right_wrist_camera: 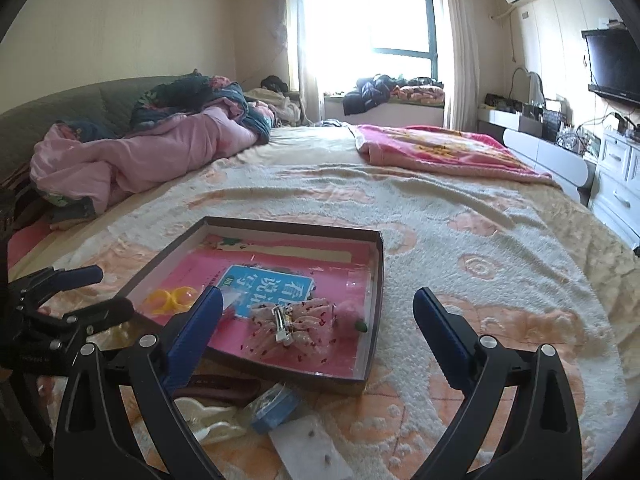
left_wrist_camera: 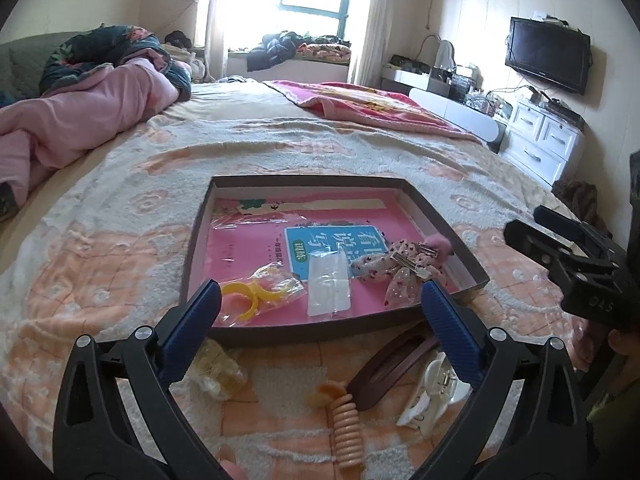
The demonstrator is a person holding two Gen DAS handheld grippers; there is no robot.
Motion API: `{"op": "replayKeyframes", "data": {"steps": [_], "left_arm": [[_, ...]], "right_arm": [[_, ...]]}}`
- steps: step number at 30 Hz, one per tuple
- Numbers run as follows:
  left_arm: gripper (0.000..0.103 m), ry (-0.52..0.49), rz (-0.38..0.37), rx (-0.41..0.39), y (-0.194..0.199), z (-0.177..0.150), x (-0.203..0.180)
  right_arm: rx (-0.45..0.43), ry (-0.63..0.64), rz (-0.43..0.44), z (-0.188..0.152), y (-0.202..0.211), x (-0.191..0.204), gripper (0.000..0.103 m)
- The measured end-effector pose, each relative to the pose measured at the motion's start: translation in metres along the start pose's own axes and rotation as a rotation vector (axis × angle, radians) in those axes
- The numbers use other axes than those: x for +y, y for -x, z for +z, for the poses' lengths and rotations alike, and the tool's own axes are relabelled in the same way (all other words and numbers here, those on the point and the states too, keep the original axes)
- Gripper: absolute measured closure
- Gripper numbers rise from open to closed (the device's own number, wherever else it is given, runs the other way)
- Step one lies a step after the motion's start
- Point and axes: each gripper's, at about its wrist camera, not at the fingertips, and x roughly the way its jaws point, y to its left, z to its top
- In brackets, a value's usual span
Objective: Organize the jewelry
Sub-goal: 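Withdraw both open tools from the tray toward the remaining items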
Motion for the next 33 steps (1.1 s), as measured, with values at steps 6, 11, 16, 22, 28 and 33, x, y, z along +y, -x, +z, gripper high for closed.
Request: {"op": "replayKeyframes", "data": {"steps": [6, 11, 16, 22, 28, 33], "left_arm": [[0.012, 0.020, 0.006, -0.009, 0.012, -0.005, 0.006], [0.012, 0.030, 0.012, -0.007, 0.022, -0.011, 0.014], [0.012, 0.037, 0.021, -0.004, 0.031, -0.019, 0.021], [0.012, 0.038, 0.027, 0.010, 0.040, -0.029, 0.026], [0.012, 0.016, 0.031, 0.046, 0.041, -0.042, 0.024], [0.012, 0.007, 0.031, 0.069, 0.040, -0.051, 0.021]], "right_arm": [[-0.007, 0.002, 0.026, -0.008, 0.019, 0.005, 0.010], [0.005, 0.026, 0.043, -0.018, 0.029, 0.015, 0.010], [0.032, 0.047, 0.063, -0.031, 0.034, 0.025, 0.010], [0.066, 0.072, 0.078, -0.046, 0.038, 0.035, 0.010], [0.084, 0.090, 0.083, -0.055, 0.041, 0.039, 0.010], [0.108, 0.077, 0.092, -0.062, 0.041, 0.039, 0.010]]}}
